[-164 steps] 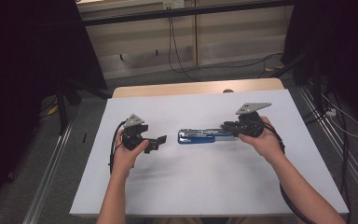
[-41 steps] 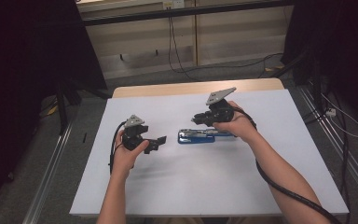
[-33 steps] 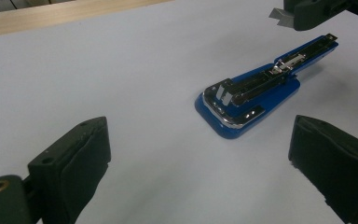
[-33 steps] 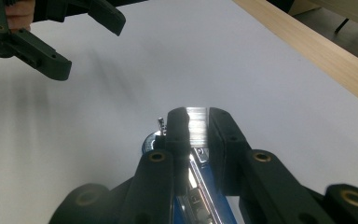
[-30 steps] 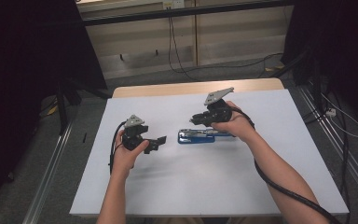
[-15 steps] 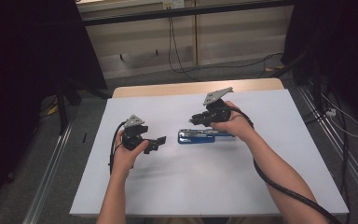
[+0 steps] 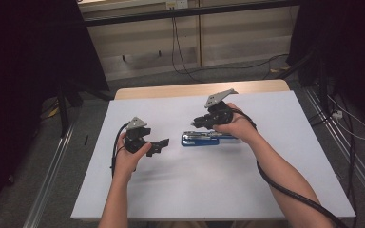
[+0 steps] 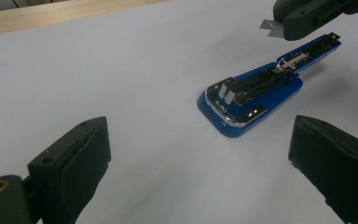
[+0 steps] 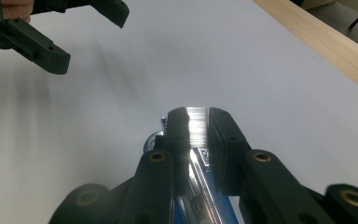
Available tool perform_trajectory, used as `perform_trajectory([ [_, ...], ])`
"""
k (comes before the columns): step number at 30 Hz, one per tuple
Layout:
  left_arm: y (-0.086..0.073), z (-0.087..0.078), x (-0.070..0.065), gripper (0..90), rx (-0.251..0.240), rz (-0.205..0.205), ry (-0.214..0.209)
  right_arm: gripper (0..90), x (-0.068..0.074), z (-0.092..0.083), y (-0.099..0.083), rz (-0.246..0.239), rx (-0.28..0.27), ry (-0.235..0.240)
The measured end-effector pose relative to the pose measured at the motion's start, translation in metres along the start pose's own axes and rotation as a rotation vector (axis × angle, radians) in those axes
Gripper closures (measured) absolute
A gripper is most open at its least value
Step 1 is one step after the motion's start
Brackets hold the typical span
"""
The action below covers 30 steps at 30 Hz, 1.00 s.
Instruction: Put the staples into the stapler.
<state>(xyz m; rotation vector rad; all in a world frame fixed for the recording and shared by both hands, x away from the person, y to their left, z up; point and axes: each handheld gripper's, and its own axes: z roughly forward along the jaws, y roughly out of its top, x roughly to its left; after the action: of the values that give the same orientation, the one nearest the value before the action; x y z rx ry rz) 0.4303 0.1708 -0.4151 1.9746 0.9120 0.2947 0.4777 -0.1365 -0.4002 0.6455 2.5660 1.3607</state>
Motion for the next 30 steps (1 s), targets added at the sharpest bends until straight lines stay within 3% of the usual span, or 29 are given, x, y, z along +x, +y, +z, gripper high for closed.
perform_trajectory([
  [30,-0.001,0.001,0.001,5.5,0.007,-0.003,0.005,79.3,-0.002,0.022,-0.006,-0.076,0.064,0.092],
])
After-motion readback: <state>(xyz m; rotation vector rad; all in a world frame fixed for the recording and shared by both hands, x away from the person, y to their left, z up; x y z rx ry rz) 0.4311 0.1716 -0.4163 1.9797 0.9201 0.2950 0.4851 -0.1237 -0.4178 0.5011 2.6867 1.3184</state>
